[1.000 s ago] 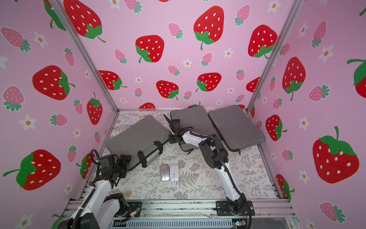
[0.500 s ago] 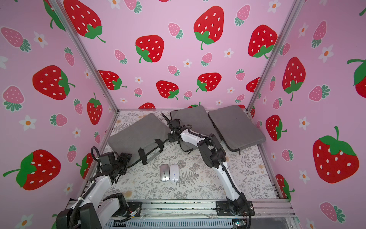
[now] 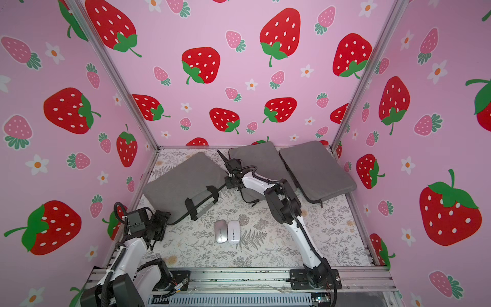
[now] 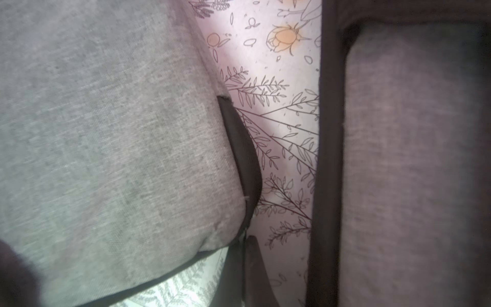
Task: Put the mouse into the laptop bag
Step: Unzip the zipper on the zippered laptop bag.
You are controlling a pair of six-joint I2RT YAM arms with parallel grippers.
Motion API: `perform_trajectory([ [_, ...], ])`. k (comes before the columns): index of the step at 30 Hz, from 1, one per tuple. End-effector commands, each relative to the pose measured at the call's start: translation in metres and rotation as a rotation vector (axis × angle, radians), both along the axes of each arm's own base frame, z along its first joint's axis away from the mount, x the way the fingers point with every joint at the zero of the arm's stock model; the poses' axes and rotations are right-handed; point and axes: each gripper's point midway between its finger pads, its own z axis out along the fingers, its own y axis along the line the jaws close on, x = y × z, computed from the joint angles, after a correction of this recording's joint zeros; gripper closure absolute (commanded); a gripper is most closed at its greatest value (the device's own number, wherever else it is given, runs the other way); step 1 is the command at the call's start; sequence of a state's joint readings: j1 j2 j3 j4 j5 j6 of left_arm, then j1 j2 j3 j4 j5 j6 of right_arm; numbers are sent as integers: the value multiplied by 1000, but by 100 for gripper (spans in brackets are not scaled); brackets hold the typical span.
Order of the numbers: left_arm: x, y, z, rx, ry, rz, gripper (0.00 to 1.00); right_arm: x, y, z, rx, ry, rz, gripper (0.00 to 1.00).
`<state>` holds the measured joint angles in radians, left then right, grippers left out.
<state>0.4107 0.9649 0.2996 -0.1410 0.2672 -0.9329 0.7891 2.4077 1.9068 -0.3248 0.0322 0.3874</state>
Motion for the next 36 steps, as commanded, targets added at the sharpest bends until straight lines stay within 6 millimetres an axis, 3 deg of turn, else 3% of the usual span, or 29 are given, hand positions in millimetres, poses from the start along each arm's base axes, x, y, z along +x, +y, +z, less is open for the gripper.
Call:
perform_trajectory([
  [1, 5, -6, -4, -32, -8, -35, 33, -7, -11, -23, -59, 45, 8, 100],
  [5, 13, -6, 1, -44, -36, -41, 65, -16, -3, -17, -53, 32, 30, 100],
  [7, 15, -5, 3, -42, -40, -36, 76, -27, 5, -12, -47, 31, 52, 100],
  [10, 15, -3, 4, -39, -42, -20, 91, -58, 25, -5, -40, 20, 103, 100],
  [12, 15, -2, 4, -41, -46, -9, 99, -91, 47, -2, -16, 1, 158, 100],
  [16, 18, -4, 4, -49, -57, -4, 100, -158, 91, 8, -25, -49, 295, 100],
  [19, 20, -7, 5, -51, -59, -9, 100, -195, 114, 14, -4, -56, 370, 100],
  [28, 17, -10, 9, -26, -63, 14, 100, -250, 145, 12, 79, 54, 463, 100],
  [32, 9, -10, 3, -40, -28, 49, 100, -249, 149, 13, 71, 39, 460, 100],
  [36, -15, -4, -4, -20, -30, 149, 100, -205, 140, 12, 65, 27, 384, 100],
])
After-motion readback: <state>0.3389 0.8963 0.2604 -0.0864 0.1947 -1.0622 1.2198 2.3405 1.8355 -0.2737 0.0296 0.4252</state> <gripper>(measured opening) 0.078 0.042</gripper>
